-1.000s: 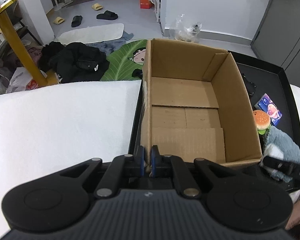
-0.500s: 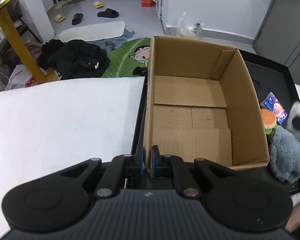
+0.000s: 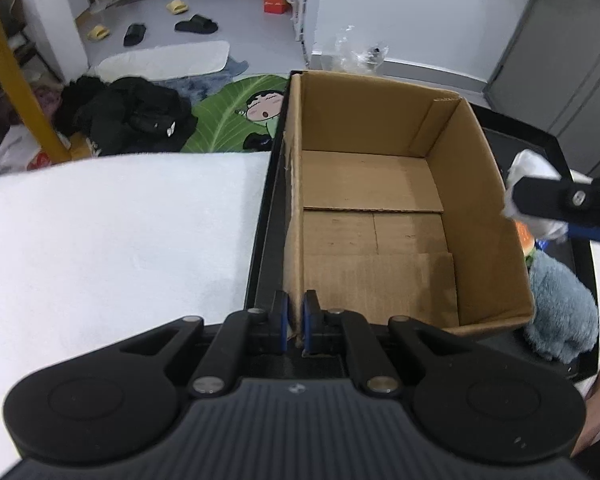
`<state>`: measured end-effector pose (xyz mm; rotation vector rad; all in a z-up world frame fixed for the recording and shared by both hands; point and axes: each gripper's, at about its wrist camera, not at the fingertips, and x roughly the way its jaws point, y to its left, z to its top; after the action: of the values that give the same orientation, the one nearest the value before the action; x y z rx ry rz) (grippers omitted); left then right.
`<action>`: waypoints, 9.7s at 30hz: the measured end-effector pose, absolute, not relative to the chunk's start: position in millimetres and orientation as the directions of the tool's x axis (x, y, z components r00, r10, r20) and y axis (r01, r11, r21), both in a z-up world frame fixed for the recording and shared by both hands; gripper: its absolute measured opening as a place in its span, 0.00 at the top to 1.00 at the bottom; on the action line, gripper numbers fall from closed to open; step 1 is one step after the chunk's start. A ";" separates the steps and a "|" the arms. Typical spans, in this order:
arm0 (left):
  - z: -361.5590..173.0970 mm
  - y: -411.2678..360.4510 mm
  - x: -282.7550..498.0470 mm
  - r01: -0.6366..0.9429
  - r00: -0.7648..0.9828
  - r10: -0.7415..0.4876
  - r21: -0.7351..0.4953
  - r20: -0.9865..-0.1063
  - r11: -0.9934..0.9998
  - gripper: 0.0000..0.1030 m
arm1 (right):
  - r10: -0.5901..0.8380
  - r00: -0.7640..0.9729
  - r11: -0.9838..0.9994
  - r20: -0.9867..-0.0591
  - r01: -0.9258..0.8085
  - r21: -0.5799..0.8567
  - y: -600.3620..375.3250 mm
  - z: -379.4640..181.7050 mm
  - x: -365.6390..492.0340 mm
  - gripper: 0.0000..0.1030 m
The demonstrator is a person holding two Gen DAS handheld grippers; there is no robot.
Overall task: Organize soft objects
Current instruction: 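Carry the white packet into the cardboard box and open the right gripper, then lower the right gripper onto the grey fluffy plush and close, then lift the grey plush into the box and open the right gripper, then move the right gripper to the blue tissue pack and close on it, then carry the blue tissue pack into the box and open the right gripper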
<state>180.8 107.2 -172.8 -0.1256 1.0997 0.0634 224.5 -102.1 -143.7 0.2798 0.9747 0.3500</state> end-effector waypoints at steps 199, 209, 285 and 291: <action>-155.4 98.9 164.0 -0.212 0.534 0.093 -0.027 -0.841 0.977 0.53 | 0.339 0.552 0.914 -0.762 -0.385 0.128 -148.1 -127.8 246.6 0.23; -151.3 83.3 163.1 -0.180 0.538 0.140 0.048 -0.831 0.982 0.48 | 0.303 0.550 0.946 -0.778 -0.270 0.177 -192.3 -144.9 252.6 0.23; -152.2 65.6 178.0 -0.201 0.468 0.243 0.165 -0.850 0.966 0.42 | 0.096 0.558 0.945 -0.824 -0.311 -0.100 -204.6 -224.0 267.4 0.50; -149.0 68.8 174.6 -0.214 0.483 0.235 0.146 -0.843 0.966 0.42 | 0.100 0.574 0.950 -0.813 -0.299 -0.095 -204.4 -213.3 263.0 0.50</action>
<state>174.6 68.8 -149.0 0.0220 1.0309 0.2734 263.0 -204.4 -213.3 -0.2320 0.9326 0.2358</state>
